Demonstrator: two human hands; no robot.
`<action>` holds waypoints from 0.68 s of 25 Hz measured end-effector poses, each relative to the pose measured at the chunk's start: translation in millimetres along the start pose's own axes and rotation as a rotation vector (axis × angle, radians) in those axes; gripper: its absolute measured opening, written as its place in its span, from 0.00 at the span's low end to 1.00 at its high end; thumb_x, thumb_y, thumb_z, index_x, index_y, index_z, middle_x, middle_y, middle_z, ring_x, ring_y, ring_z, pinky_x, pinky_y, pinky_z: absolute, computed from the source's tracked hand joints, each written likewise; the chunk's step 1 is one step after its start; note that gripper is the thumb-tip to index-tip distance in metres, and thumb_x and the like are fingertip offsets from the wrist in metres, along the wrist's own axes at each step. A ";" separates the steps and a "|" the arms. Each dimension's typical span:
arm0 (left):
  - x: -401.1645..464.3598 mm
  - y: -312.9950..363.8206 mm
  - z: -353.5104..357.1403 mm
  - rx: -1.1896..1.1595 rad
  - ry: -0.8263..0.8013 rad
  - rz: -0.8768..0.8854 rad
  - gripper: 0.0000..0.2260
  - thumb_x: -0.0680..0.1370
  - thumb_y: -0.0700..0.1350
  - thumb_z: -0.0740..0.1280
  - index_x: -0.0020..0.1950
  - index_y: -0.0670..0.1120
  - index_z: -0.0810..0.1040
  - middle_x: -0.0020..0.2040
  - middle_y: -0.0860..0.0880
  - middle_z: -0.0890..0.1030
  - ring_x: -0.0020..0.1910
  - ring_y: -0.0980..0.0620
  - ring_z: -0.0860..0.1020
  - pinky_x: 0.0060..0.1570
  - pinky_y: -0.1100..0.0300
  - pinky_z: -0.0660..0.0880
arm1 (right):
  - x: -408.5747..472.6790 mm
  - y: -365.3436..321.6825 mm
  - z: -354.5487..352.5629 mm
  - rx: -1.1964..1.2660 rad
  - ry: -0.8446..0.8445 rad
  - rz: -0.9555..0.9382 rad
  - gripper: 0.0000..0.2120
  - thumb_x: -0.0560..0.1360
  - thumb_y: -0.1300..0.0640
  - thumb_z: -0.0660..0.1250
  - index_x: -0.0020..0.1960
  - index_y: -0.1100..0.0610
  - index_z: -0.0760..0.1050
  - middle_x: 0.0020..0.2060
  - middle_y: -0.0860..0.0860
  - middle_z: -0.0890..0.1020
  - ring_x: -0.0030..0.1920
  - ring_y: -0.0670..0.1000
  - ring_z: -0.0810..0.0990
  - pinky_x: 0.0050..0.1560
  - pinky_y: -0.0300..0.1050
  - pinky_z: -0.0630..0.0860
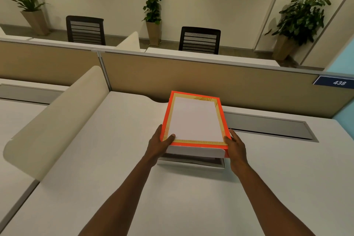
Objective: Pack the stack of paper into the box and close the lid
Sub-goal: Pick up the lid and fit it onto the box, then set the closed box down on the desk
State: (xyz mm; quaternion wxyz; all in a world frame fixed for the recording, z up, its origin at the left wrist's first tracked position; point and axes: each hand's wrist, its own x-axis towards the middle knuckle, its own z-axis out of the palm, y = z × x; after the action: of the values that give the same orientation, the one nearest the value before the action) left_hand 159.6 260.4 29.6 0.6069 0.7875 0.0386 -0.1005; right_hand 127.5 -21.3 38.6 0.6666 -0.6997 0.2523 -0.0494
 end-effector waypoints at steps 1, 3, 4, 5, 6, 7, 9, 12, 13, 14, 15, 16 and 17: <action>1.4 2.8 1.3 0.012 0.004 0.003 0.31 0.77 0.56 0.71 0.77 0.53 0.63 0.67 0.50 0.76 0.63 0.44 0.79 0.61 0.41 0.80 | 3.6 -0.7 -0.6 -0.007 -0.001 0.017 0.21 0.81 0.53 0.63 0.73 0.44 0.68 0.58 0.49 0.80 0.50 0.54 0.83 0.45 0.52 0.83; 3.1 5.5 3.7 0.032 0.010 0.000 0.31 0.77 0.56 0.71 0.76 0.53 0.63 0.66 0.51 0.76 0.63 0.44 0.79 0.61 0.42 0.80 | 7.9 3.0 -2.0 -0.019 -0.016 0.041 0.21 0.81 0.53 0.62 0.74 0.45 0.67 0.58 0.50 0.80 0.50 0.54 0.83 0.43 0.51 0.83; 2.9 4.6 4.9 0.037 0.011 -0.005 0.31 0.77 0.56 0.71 0.77 0.53 0.62 0.65 0.53 0.75 0.62 0.44 0.79 0.61 0.42 0.80 | 8.6 7.6 -2.9 -0.022 -0.025 0.045 0.20 0.81 0.53 0.62 0.73 0.45 0.68 0.57 0.49 0.81 0.50 0.54 0.83 0.41 0.49 0.82; 1.7 2.3 5.6 0.043 0.011 -0.013 0.32 0.77 0.56 0.70 0.77 0.54 0.61 0.64 0.54 0.74 0.62 0.45 0.79 0.61 0.42 0.80 | 8.1 13.1 -3.7 -0.021 -0.030 0.044 0.19 0.82 0.54 0.62 0.72 0.45 0.70 0.55 0.48 0.81 0.49 0.52 0.83 0.39 0.46 0.81; 0.1 -0.8 5.9 0.051 0.009 -0.023 0.32 0.77 0.56 0.70 0.78 0.54 0.60 0.63 0.54 0.74 0.61 0.46 0.78 0.60 0.41 0.80 | 7.1 18.8 -3.9 -0.021 -0.033 0.040 0.19 0.82 0.54 0.62 0.72 0.46 0.70 0.54 0.46 0.81 0.49 0.51 0.83 0.37 0.44 0.80; -1.2 -3.9 5.7 0.057 0.002 -0.032 0.33 0.77 0.56 0.70 0.78 0.54 0.60 0.63 0.54 0.73 0.61 0.46 0.78 0.60 0.41 0.80 | 6.6 24.0 -3.7 -0.026 -0.038 0.038 0.19 0.82 0.55 0.61 0.72 0.46 0.70 0.55 0.46 0.81 0.48 0.50 0.82 0.37 0.42 0.79; -1.8 -8.9 4.6 0.051 -0.017 -0.043 0.33 0.78 0.55 0.70 0.79 0.54 0.59 0.65 0.53 0.73 0.62 0.45 0.78 0.60 0.40 0.80 | 6.1 31.3 -1.8 -0.045 -0.048 0.043 0.20 0.82 0.54 0.61 0.74 0.47 0.68 0.59 0.49 0.80 0.49 0.50 0.82 0.40 0.44 0.80; 0.8 -8.5 1.8 0.058 -0.022 -0.054 0.32 0.79 0.55 0.69 0.79 0.53 0.58 0.68 0.50 0.74 0.64 0.42 0.78 0.61 0.40 0.80 | 7.7 35.0 5.5 -0.087 -0.046 0.044 0.21 0.83 0.52 0.60 0.75 0.47 0.66 0.61 0.52 0.79 0.53 0.54 0.82 0.51 0.53 0.82; 1.9 -7.7 1.1 0.065 -0.024 -0.064 0.32 0.79 0.54 0.68 0.79 0.52 0.58 0.68 0.49 0.74 0.64 0.42 0.78 0.61 0.40 0.80 | 7.5 35.1 8.3 -0.106 -0.043 0.043 0.21 0.83 0.52 0.59 0.76 0.47 0.66 0.61 0.53 0.79 0.53 0.55 0.82 0.54 0.54 0.82; 2.2 -7.6 0.8 0.067 -0.030 -0.077 0.31 0.79 0.54 0.68 0.79 0.52 0.58 0.69 0.48 0.74 0.64 0.41 0.78 0.60 0.40 0.80 | 7.2 35.3 10.6 -0.130 -0.040 0.042 0.22 0.83 0.51 0.59 0.76 0.47 0.65 0.62 0.54 0.79 0.54 0.56 0.81 0.55 0.56 0.82; 1.5 -8.3 0.5 0.062 -0.037 -0.089 0.31 0.79 0.54 0.68 0.79 0.52 0.58 0.68 0.48 0.74 0.64 0.41 0.78 0.59 0.41 0.80 | 6.6 35.9 12.6 -0.156 -0.037 0.043 0.22 0.83 0.51 0.58 0.77 0.46 0.64 0.62 0.54 0.79 0.55 0.57 0.81 0.54 0.56 0.82; 0.2 -9.9 0.4 0.056 -0.042 -0.098 0.31 0.79 0.55 0.68 0.79 0.53 0.58 0.68 0.49 0.74 0.63 0.41 0.79 0.58 0.41 0.81 | 6.2 36.7 13.8 -0.177 -0.033 0.045 0.23 0.83 0.51 0.58 0.77 0.46 0.62 0.63 0.55 0.78 0.55 0.58 0.81 0.53 0.56 0.82; -1.1 -11.6 0.8 0.055 -0.047 -0.102 0.31 0.79 0.55 0.68 0.79 0.53 0.58 0.67 0.50 0.74 0.63 0.41 0.79 0.57 0.42 0.82 | 5.8 37.5 14.0 -0.192 -0.029 0.046 0.23 0.83 0.52 0.58 0.78 0.46 0.61 0.63 0.55 0.78 0.55 0.59 0.81 0.51 0.56 0.83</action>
State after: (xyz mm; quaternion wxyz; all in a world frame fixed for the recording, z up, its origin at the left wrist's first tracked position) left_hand 156.3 262.7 18.6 0.5800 0.7982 0.0617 -0.1506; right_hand 127.5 -10.4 -0.4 0.6008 -0.7552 0.2622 0.0004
